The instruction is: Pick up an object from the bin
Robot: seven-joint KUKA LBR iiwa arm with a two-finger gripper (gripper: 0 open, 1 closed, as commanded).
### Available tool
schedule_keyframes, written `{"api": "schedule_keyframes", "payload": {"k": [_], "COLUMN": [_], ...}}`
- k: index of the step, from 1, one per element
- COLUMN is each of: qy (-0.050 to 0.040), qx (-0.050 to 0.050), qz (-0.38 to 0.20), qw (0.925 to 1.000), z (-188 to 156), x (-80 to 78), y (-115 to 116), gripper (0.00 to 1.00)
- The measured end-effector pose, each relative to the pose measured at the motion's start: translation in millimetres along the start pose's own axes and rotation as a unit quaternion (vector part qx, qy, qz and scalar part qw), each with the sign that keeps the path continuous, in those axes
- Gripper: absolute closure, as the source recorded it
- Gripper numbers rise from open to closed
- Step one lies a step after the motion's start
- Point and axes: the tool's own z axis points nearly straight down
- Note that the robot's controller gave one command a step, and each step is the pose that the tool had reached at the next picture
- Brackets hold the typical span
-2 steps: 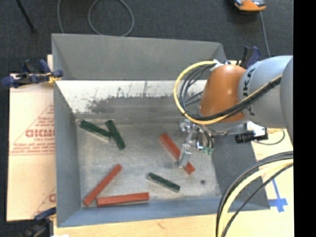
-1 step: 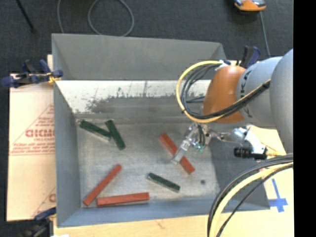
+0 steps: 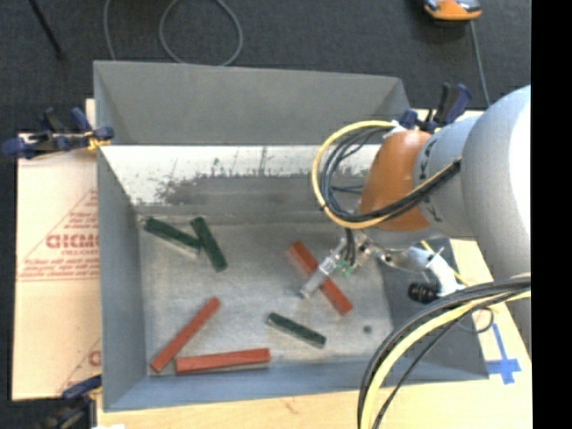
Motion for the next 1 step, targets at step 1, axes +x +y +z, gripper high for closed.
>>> {"api": "schedule_keyframes", "payload": {"k": [1], "qy": [-0.001], "qx": [0.0], "qz": [-0.002], "qw": [1.0], "z": [-0.5], "x": [-1.5], "y": [-0.8], "gripper": [0.0]}}
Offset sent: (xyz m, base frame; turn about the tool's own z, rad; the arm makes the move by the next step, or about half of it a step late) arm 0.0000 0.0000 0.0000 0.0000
